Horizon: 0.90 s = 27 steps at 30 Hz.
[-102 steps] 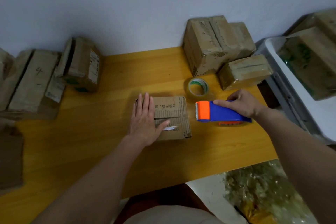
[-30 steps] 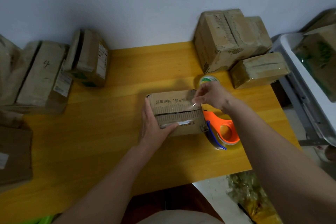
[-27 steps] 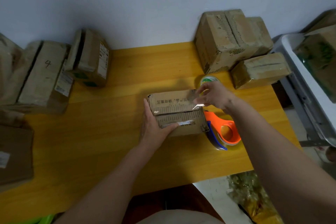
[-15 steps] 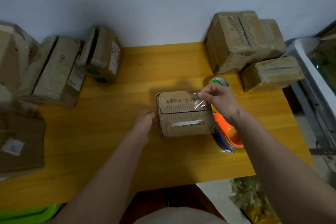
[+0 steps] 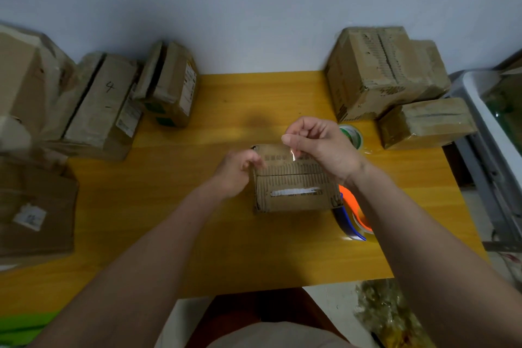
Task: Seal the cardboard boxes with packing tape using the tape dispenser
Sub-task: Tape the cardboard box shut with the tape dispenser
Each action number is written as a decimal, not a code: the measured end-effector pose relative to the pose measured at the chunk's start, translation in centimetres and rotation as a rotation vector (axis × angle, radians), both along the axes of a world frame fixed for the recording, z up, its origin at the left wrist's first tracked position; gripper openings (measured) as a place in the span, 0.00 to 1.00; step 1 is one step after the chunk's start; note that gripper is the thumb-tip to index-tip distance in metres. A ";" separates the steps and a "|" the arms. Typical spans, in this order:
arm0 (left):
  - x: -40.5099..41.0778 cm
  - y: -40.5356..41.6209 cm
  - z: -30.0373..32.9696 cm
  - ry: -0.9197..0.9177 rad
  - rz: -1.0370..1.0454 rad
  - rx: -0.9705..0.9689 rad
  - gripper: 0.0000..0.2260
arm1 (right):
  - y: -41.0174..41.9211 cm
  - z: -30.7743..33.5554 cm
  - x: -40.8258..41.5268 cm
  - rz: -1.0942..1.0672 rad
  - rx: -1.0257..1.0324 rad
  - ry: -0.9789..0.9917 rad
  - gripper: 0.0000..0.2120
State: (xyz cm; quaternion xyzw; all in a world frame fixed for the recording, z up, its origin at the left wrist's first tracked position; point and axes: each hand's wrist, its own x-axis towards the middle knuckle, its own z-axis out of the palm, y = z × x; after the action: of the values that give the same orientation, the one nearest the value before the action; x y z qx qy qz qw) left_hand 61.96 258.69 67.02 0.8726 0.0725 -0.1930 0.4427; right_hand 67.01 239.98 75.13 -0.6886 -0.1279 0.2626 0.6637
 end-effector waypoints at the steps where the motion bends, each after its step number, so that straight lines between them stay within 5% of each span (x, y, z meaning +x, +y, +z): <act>1: 0.0 0.2 0.0 -0.009 0.019 0.010 0.22 | 0.4 0.2 -0.2 0.000 0.001 -0.009 0.06; 14: -2.7 3.7 -1.1 -0.052 -0.058 -0.038 0.13 | 3.1 0.1 -1.5 0.062 -0.049 -0.027 0.04; 20: -4.1 4.3 -2.0 0.082 0.118 -0.161 0.12 | 4.9 -0.3 -2.1 0.092 -0.059 -0.010 0.05; 27: -5.8 4.2 -3.2 0.038 0.180 -0.209 0.11 | 7.1 -0.6 -2.9 0.127 -0.077 0.008 0.05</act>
State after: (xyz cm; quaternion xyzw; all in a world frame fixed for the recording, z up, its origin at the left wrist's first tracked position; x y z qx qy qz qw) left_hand 56.17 262.90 63.81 0.8081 0.1381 -0.1754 0.5451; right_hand 64.11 247.07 74.55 -0.7032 -0.1584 0.3116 0.6191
